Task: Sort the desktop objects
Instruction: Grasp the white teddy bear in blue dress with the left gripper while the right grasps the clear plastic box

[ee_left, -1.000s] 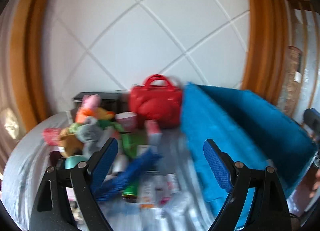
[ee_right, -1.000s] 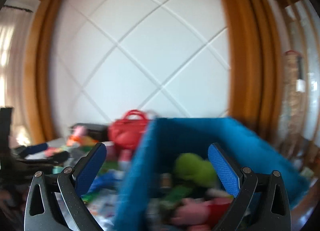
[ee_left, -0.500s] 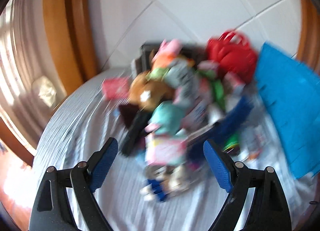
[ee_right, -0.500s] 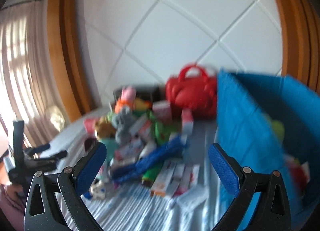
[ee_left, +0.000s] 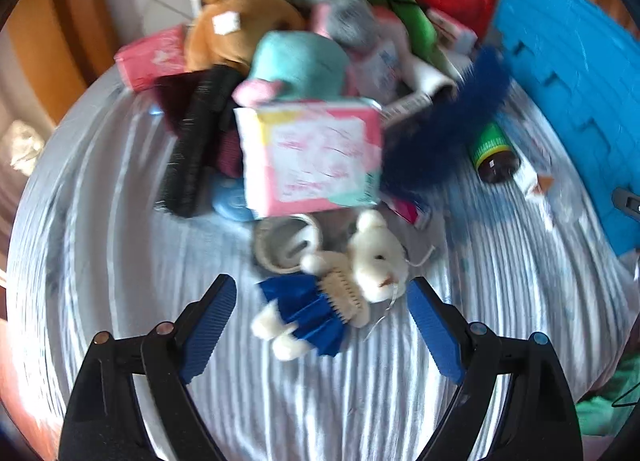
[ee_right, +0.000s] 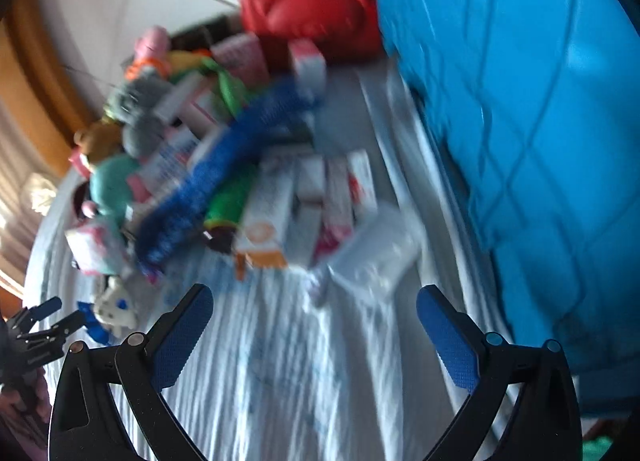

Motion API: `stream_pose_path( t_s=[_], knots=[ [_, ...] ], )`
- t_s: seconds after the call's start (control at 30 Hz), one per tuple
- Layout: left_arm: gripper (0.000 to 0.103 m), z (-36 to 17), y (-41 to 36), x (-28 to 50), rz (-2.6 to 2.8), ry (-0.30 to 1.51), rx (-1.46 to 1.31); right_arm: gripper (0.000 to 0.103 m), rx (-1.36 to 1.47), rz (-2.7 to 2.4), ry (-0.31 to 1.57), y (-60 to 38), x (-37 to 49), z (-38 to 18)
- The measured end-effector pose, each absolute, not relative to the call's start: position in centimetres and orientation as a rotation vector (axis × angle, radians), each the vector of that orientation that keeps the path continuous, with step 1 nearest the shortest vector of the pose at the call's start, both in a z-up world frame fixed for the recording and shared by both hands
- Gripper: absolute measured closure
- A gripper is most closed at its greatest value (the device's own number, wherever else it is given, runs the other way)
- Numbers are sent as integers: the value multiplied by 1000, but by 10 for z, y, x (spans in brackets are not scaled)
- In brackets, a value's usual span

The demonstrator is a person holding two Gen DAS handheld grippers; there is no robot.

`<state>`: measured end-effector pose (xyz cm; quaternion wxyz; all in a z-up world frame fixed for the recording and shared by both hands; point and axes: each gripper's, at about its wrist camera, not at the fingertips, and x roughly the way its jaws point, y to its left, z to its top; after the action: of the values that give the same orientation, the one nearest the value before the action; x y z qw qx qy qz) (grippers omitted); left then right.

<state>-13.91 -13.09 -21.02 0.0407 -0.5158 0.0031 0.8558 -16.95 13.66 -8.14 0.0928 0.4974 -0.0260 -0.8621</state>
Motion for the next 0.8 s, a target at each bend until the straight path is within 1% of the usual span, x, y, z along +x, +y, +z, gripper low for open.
stream_pose_path(
  t_s=[0.07, 0.1, 0.13, 0.17, 0.2, 0.23, 0.33, 0.47, 0.53, 0.6, 0.67, 0.7, 0.73, 0.77, 0.8],
  knots=[
    [16, -218, -120, -144, 2596, 38, -1581, 0, 1518, -2551, -93, 140, -168, -90],
    [25, -224, -113, -148, 2572, 54, -1603, 0, 1538, -2547, -103, 142, -167, -94],
    [45, -231, -109, -151, 2535, 65, -1643, 0, 1551, -2545, -107, 142, -167, -97],
    [47, -238, -103, -154, 2501, 95, -1690, 0, 1567, -2542, -113, 143, -168, -101],
    [47, -238, -99, -153, 2519, 136, -1686, 0, 1581, -2542, -119, 145, -168, -104],
    [51, -236, -95, -152, 2522, 155, -1668, 0, 1594, -2543, -124, 147, -169, -107],
    [58, -231, -97, -150, 2518, 117, -1677, 0, 1630, -2555, -134, 151, -174, -116],
    [58, -233, -108, -156, 2509, -9, -1709, 0, 1703, -2595, -132, 157, -195, -131],
    [52, -235, -110, -163, 2516, -53, -1711, 0, 1735, -2598, -154, 157, -209, -139],
    [50, -239, -108, -169, 2512, -86, -1723, 0, 1756, -2608, -169, 157, -222, -146],
    [51, -238, -102, -170, 2522, -67, -1726, 0, 1767, -2625, -170, 155, -232, -150],
    [55, -236, -100, -167, 2533, -51, -1725, 1, 1776, -2633, -171, 155, -238, -153],
    [61, -232, -98, -162, 2546, -39, -1715, 10, 1781, -2634, -170, 155, -241, -155],
    [63, -229, -97, -158, 2547, -39, -1708, 19, 1792, -2622, -164, 154, -245, -157],
    [68, -226, -98, -152, 2541, -44, -1708, 32, 1804, -2606, -166, 154, -248, -159]
  ],
)
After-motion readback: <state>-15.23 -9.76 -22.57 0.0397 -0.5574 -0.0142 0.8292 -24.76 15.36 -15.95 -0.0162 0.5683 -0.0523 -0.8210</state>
